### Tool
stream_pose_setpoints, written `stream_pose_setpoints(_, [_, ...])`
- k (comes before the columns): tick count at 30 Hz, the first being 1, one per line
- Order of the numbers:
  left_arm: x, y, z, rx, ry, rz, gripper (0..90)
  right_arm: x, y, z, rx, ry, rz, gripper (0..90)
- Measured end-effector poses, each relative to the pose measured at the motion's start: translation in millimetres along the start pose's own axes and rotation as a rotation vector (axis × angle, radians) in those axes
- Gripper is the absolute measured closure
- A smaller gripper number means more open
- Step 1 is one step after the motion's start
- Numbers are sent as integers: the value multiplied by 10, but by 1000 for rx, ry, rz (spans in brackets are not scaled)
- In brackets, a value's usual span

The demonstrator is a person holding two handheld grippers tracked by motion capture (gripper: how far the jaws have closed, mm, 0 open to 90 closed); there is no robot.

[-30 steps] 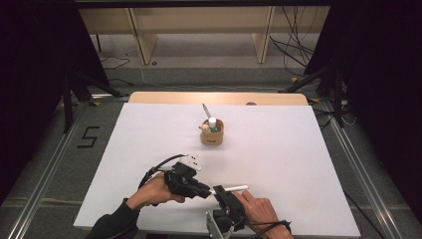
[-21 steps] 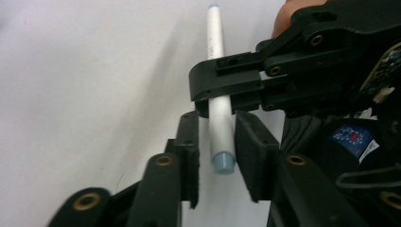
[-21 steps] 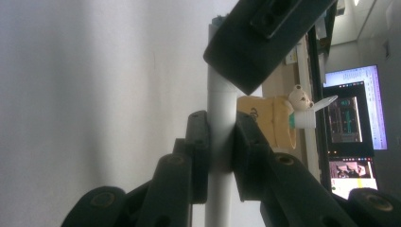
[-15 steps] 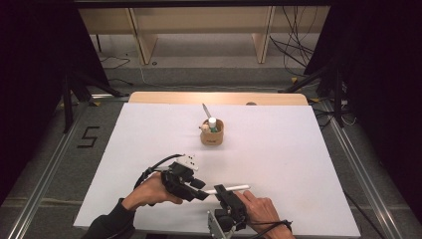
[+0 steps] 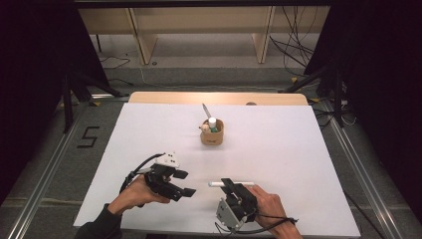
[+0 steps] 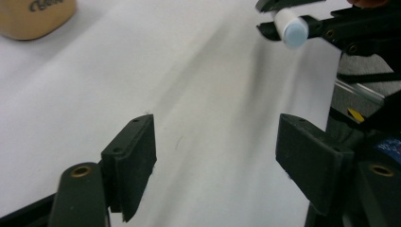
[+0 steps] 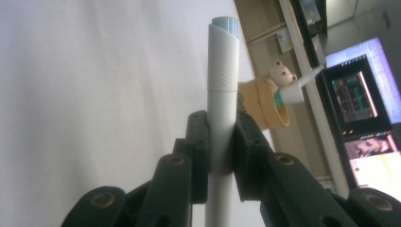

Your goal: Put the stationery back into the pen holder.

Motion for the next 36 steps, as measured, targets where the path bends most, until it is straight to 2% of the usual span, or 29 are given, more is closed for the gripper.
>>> stream_pose_setpoints(5, [-12, 34, -97, 25, 34, 79, 229, -50, -27, 161, 16, -165, 18, 788])
stream_pose_setpoints(10, [-34, 56, -204, 62, 74, 152, 208, -91, -77, 385, 55, -392, 58, 788])
stream_pose_setpoints(16, [-76, 72, -270, 105, 102, 201, 200, -147, -175, 655, 127, -695, 129, 788])
stream_pose_setpoints(22, [-135, 78, -298, 137, 112, 208, 187, -213, -302, 898, 176, -929, 194, 788])
stream_pose_setpoints(26, [-157, 95, -308, 159, 110, 224, 180, -287, -416, 1061, 175, -1035, 195, 787])
stream_pose_setpoints(29, [-176, 99, -311, 167, 115, 239, 177, -312, -494, 1176, 186, -1114, 216, 787])
stream_pose_setpoints(32, [-204, 91, -322, 174, 117, 233, 171, -320, -573, 1288, 186, -1169, 230, 787])
stream_pose_setpoints(36, [-233, 81, -333, 175, 127, 231, 168, -306, -687, 1422, 173, -1202, 237, 787])
Point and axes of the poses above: each handheld gripper's, and its own axes: y roughly backward along the jaws, x roughly out of its top, z roughly to its right, the point moved 9 cm from there along -y, roughly forward along the jaws, and after that the axes turned 1 degree about y, right-handed, at the moved point
